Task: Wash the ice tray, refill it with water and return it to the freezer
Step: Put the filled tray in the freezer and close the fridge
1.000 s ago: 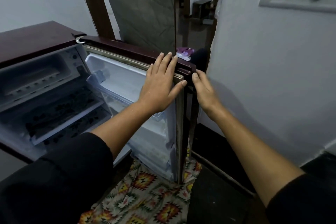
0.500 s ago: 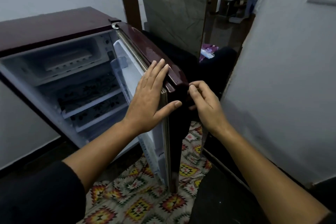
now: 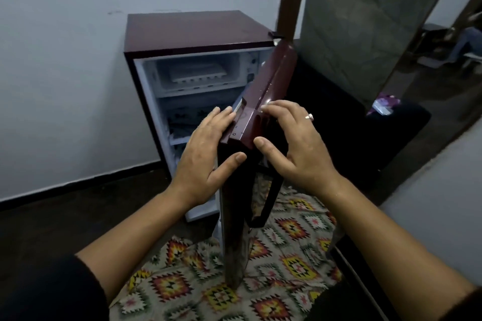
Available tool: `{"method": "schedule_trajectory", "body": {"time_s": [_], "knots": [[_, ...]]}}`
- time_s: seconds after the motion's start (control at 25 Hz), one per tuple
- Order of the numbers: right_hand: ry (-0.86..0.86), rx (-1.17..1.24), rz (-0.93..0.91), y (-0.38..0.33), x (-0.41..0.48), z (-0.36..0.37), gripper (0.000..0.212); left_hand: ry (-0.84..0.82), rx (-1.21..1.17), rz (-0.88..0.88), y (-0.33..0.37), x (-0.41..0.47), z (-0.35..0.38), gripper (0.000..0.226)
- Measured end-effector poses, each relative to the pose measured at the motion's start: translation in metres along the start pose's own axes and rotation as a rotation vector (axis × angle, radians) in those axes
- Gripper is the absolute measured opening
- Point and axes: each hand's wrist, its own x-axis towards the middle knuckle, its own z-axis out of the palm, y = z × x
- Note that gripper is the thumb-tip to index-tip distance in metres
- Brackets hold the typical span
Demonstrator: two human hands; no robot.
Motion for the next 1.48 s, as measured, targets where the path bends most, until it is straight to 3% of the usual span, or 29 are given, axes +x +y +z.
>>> {"method": "schedule_trajectory", "body": {"time_s": [0.36,0.68,1.12,1.48], "knots": [[-0.096,-0.182,-0.110,-0.054,0.103,0.118,0.062,0.135,0.047,-0.224,-0.099,0.010,-0.074,0.074],[-0.150,-0.292,-0.082,-0.071,0.197,0.195,0.059,0.134,0.231,-0.436,-0.186,0.059,-0.122,0.083],[-0.149,-0.422,-0.073,-0.047,0.266,0.263,0.058,0.076,0.354,-0.498,-0.275,0.122,-0.141,0.074],[-0.113,-0.467,-0.079,-0.037,0.274,0.279,0.059,0.066,0.331,-0.455,-0.294,0.130,-0.138,0.082]]}}
